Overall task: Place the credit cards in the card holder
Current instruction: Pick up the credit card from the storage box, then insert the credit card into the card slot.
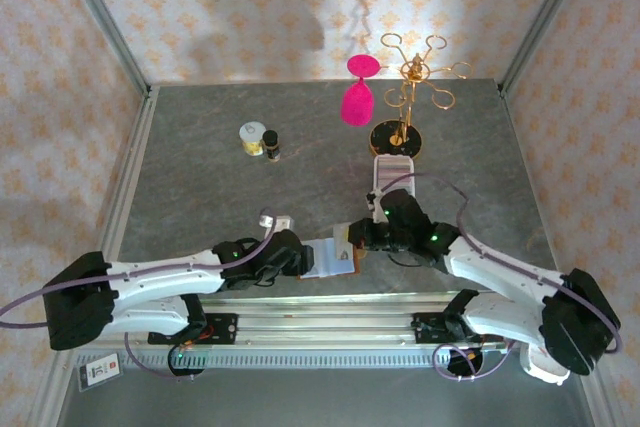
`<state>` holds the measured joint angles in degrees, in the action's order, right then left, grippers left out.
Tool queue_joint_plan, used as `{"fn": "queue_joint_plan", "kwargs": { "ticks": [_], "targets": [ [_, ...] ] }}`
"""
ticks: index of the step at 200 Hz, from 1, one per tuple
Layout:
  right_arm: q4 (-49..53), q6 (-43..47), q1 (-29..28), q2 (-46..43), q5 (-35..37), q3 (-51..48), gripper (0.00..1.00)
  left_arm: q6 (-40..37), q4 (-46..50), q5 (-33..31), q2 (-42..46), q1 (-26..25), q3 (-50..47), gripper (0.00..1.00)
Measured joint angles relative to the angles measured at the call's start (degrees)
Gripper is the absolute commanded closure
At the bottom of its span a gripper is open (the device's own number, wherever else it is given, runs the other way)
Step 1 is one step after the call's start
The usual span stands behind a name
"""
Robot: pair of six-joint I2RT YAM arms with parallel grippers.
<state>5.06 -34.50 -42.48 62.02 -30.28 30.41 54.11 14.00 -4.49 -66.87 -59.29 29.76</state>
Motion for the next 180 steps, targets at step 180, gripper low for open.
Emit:
{"fn": "queue_joint_plan", "kwargs": {
  "ticks": [180],
  "targets": [
    [-13.86,-7.13,-3.39,10.91,-0.48,-4.42,1.0,0.87,-0.33,-1.99,-14.8,-1.11,5.22,0.46]
  ]
}}
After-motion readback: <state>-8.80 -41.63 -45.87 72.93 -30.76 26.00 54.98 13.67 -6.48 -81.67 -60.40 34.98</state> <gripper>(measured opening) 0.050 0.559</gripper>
